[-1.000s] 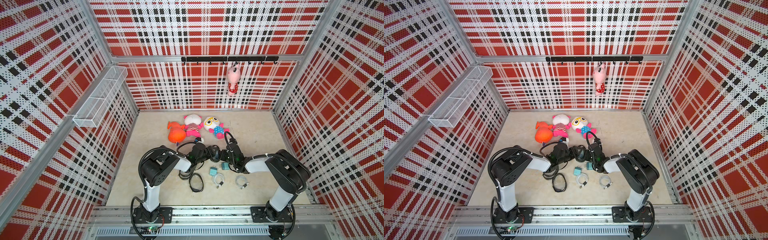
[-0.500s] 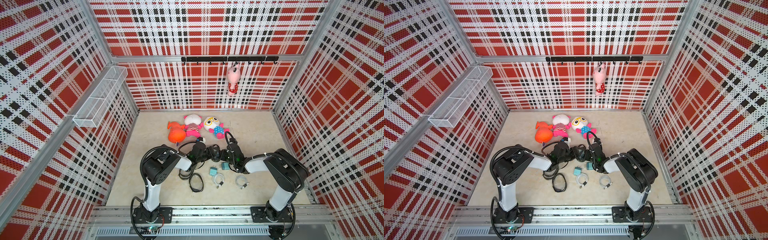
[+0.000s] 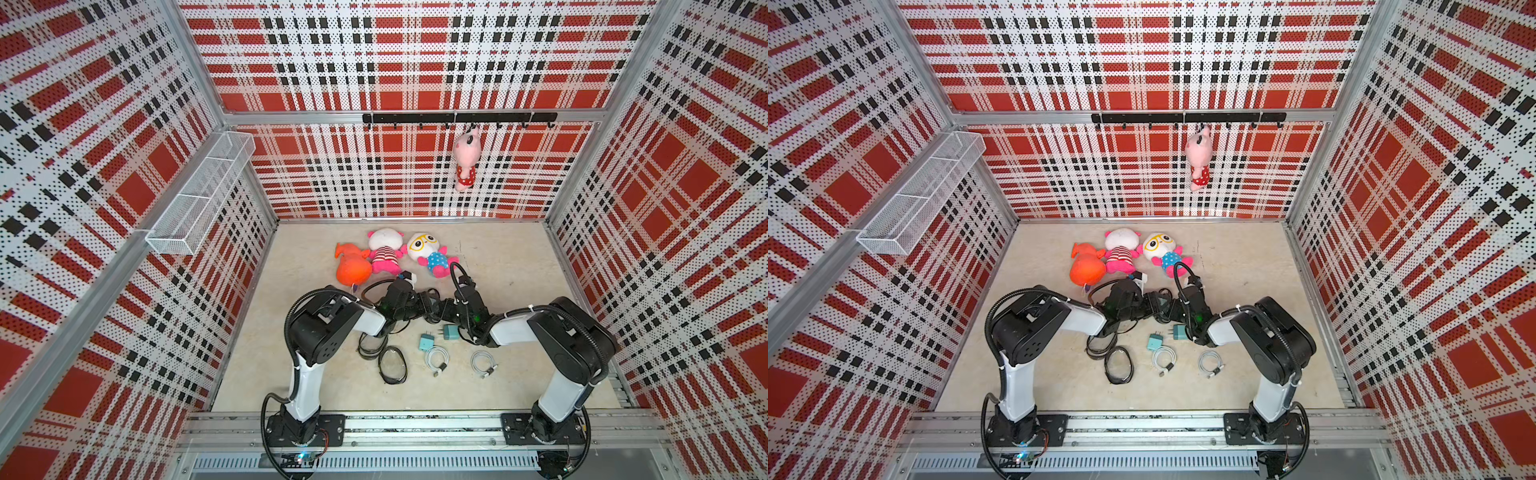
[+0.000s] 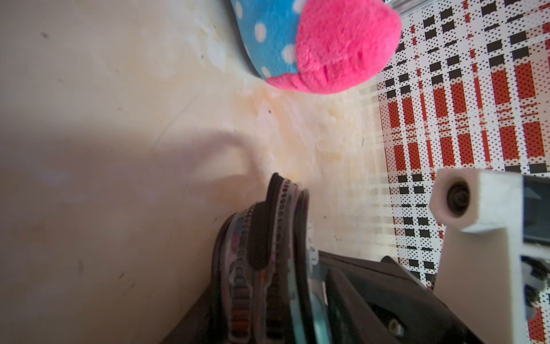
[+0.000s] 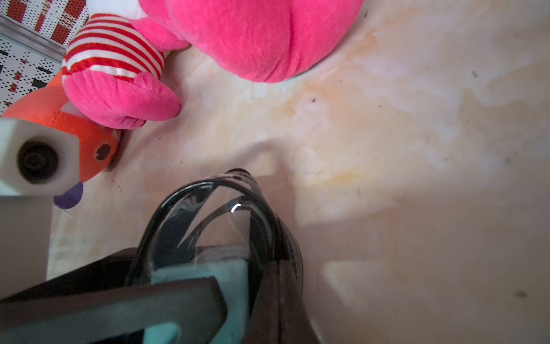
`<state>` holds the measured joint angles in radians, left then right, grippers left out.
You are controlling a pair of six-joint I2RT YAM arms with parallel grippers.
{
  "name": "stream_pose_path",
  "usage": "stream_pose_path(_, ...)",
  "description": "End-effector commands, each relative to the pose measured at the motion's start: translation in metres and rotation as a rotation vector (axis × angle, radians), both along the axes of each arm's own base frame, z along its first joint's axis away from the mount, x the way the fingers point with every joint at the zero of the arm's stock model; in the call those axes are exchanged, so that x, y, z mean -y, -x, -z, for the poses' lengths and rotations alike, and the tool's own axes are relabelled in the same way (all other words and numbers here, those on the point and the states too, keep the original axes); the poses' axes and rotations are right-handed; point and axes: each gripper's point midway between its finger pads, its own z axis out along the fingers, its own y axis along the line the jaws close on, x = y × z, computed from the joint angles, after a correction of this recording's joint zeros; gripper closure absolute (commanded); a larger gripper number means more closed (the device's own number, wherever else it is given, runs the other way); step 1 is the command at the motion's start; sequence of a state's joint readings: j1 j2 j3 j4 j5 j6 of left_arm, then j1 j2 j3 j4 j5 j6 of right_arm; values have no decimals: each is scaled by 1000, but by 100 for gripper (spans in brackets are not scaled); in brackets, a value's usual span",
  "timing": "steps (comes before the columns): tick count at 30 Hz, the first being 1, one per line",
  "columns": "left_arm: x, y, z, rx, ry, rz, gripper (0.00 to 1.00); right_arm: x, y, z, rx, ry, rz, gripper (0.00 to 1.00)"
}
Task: Pack away charging kits
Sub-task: Close the storage bag at the center of the board, then pick up the storage bag at the center of the board.
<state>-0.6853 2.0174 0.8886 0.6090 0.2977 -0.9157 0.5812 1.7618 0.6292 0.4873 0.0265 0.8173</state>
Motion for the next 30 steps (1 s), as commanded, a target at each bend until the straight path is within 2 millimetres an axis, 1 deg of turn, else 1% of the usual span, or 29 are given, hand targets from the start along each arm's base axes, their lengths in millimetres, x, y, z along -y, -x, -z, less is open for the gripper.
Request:
stream_pose_path(1,-19,21,56,-143,-129,26,45,5,5,12,-42,39,-6,100)
stream_pose_path(5,-26,20,65,-164,-146,22,51,4,3,12,-40,42,-8,100)
stream_pose_path(9,-25,20,69,-174,-144,36,57,3,3,11,-38,37,-12,100)
stream_pose_path(13,-22,20,71,-181,-138,46,65,2,3,8,-33,33,-14,100)
stream_pose_path(18,-20,19,68,-187,-122,55,72,2,2,1,-18,24,-14,100)
stream_pose_path(19,-21,18,67,-188,-120,52,75,1,1,-1,-14,23,-16,99)
stream_pose_path(21,-22,16,66,-189,-118,43,78,1,1,-6,-5,20,-19,94)
stream_pose_path(24,-24,11,58,-177,-105,21,82,1,1,-17,19,17,-23,87)
stream_pose_path(26,-27,6,47,-162,-80,-1,86,4,2,-29,46,14,-19,81)
stream_pose_path(27,-28,4,40,-152,-64,-10,88,6,3,-35,63,13,-16,79)
stream_pose_path(30,-29,-7,6,-88,-4,-43,92,15,7,-57,125,15,-2,70)
